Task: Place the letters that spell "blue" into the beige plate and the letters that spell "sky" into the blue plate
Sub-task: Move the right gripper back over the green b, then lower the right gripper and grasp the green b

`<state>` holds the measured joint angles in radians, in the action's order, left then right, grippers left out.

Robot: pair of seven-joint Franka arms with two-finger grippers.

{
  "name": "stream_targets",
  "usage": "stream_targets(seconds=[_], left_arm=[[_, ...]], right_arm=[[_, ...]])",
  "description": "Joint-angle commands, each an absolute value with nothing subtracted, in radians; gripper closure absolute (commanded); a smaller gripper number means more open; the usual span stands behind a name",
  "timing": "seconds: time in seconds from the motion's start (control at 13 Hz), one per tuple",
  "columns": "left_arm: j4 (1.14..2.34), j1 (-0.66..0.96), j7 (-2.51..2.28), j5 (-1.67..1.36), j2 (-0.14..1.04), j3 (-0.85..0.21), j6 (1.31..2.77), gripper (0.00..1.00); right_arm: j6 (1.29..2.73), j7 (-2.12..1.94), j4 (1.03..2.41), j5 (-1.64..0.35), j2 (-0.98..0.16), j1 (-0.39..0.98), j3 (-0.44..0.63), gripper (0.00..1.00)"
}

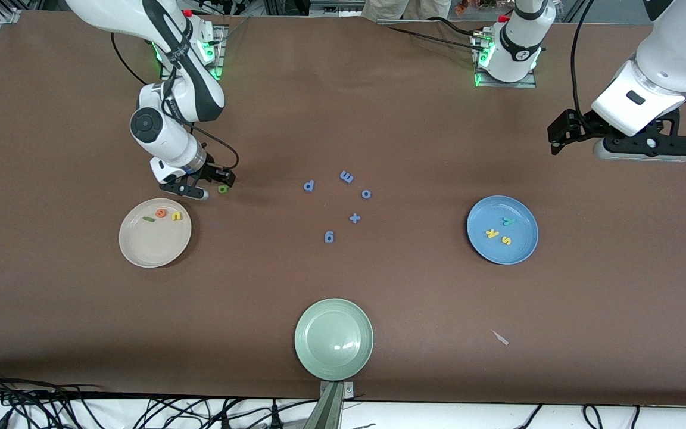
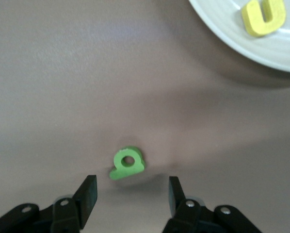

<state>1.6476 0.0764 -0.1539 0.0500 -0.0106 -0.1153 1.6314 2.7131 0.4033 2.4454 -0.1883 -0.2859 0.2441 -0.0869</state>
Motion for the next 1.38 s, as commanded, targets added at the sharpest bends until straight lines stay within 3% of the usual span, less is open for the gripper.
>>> stream_targets(seconds=[0.0,0.31,0.46,0.61,1.0,1.3], left_arm=[[1.644,0.066,-0.176,0.038,-0.031,-0.12,1.594,0.0],[1.644,0.063,-0.207,-0.017,-0.029,-0.114,1.594,0.0],[1.646,0.061,-0.203,-0.034,-0.029,-0.11,1.595,0.0],[1.644,0.034,-0.189,-0.061,-0.026,-0.11,1.595,0.0],[1.644,0.003,-0.121,-0.049,-0.026,-0.106,1.595,0.0],[1.644,0.002,-0.115,-0.028,-0.028,-0.106,1.592,0.0]], right_arm=[[2.769,0.402,2.447,-0.199,-0.321,0.236,-0.095,0.32],[2.77,0.403,2.445,-0.199,-0.322,0.236,-0.095,0.36],[2.77,0.402,2.445,-0.199,-0.324,0.236,-0.095,0.52],[2.77,0.399,2.445,-0.198,-0.324,0.235,-0.095,0.62],[2.769,0.393,2.416,-0.195,-0.348,0.226,-0.092,0.73],[2.692,0.38,2.379,-0.193,-0.319,0.224,-0.08,0.75]])
